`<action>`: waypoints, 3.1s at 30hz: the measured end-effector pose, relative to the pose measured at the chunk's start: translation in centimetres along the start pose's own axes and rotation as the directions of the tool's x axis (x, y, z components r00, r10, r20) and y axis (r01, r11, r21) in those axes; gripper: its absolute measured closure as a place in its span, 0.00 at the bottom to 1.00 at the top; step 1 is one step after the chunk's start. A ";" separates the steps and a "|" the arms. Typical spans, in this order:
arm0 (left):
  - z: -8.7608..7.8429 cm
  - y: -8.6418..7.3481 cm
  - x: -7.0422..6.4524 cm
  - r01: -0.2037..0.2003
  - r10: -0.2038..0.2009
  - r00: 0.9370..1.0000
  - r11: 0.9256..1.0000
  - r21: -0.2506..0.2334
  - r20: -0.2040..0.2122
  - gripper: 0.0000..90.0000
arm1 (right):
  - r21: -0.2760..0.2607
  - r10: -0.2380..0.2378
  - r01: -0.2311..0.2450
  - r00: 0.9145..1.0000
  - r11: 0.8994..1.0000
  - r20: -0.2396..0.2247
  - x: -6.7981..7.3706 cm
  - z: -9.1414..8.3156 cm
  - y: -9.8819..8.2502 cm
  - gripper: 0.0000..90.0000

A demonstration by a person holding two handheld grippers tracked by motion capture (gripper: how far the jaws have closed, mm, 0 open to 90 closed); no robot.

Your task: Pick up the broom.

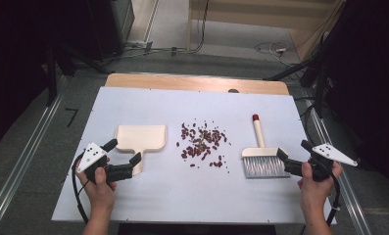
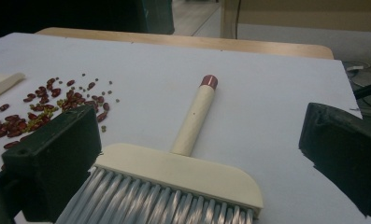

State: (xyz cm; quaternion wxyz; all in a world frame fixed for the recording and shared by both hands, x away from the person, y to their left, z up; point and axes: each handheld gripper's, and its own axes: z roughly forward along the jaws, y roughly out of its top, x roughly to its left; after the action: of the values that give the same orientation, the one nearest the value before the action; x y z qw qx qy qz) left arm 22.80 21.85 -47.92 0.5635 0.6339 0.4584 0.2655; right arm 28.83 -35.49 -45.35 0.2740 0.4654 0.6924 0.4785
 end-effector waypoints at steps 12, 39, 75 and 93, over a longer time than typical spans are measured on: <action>0.3 0.3 -0.4 0.011 -0.011 1.000 1.000 0.017 0.015 0.00 | 0.053 0.009 -0.013 0.997 0.999 0.077 1.5 1.8 4.4 0.07; 0.9 0.4 -1.1 -0.031 0.030 0.999 0.998 0.049 0.021 0.01 | 0.721 0.062 -0.179 0.981 0.670 0.186 1.0 14.9 5.7 0.59; 2.0 1.6 -3.1 -0.035 0.031 0.998 0.998 0.055 0.062 0.01 | -0.003 0.215 -0.217 0.967 0.976 -0.136 0.4 5.2 4.1 0.78; 3.2 3.9 -8.8 -0.030 0.009 0.971 0.996 0.087 0.238 0.04 | -0.294 -0.042 -0.048 0.955 0.955 -0.292 10.2 3.2 6.2 0.77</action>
State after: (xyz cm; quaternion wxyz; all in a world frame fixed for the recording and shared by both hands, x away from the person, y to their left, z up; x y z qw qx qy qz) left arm 22.76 12.84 -43.31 0.5825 0.6902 0.3931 0.1725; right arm 29.59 -24.24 -40.26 0.2338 0.3433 0.6446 0.6419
